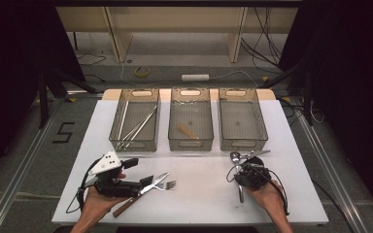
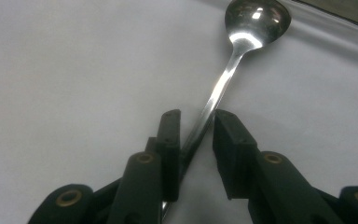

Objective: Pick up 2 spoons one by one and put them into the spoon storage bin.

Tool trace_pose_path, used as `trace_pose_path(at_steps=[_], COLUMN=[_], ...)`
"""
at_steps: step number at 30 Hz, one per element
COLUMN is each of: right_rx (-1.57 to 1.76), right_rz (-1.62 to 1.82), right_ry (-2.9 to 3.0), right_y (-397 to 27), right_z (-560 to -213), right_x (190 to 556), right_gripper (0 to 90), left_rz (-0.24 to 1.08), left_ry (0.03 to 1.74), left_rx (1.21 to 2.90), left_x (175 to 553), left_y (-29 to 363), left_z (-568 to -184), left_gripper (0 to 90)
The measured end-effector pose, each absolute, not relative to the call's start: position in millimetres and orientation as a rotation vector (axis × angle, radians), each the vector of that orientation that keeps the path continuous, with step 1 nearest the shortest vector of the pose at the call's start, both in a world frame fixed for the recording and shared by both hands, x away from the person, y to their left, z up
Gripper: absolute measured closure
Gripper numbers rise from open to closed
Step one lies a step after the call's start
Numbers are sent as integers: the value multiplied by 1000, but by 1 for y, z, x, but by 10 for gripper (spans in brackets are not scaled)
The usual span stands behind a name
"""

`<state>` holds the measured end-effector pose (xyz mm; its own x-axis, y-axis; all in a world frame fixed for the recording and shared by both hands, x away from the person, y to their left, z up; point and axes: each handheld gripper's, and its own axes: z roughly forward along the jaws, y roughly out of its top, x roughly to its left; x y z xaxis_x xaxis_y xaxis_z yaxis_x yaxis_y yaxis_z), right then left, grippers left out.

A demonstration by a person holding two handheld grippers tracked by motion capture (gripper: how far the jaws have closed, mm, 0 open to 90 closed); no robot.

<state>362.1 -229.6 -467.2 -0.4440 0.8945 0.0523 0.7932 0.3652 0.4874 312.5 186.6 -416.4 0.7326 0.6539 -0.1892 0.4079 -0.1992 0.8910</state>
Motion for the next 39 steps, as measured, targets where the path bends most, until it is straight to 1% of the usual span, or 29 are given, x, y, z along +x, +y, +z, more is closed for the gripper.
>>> trace_pose_path(at_steps=[11,13,15,16,19,23,28,32,39], right_rx=[1518,1540,1547,1540,1531,1517,1518,1528,1555], right_rz=[666,672,684,680,660,641,653,663,704], right_ry=[2407,2400,2410,2414,2405,2402,2413,2412,2415], right_y=[-231,-231,-230,-229,-229,-227,-227,-228,-233], right_z=[-467,-468,-468,-468,-468,-468,-467,-468,-468], right_x=[362,363,363,362,362,361,360,360,361], right_gripper=[744,725,668,666,715,744,841,883,898], left_rz=[276,273,278,278,276,278,279,277,273], left_ry=[830,832,828,827,830,829,828,831,828], left_rx=[1830,1829,1837,1836,1833,1834,1836,1840,1839], left_x=[312,312,312,312,313,312,312,312,312], left_y=[186,186,186,186,186,186,186,186,186], left_z=[-417,-417,-417,-417,-417,-417,-417,-417,-417], left_gripper=[161,160,161,160,161,161,162,163,163])
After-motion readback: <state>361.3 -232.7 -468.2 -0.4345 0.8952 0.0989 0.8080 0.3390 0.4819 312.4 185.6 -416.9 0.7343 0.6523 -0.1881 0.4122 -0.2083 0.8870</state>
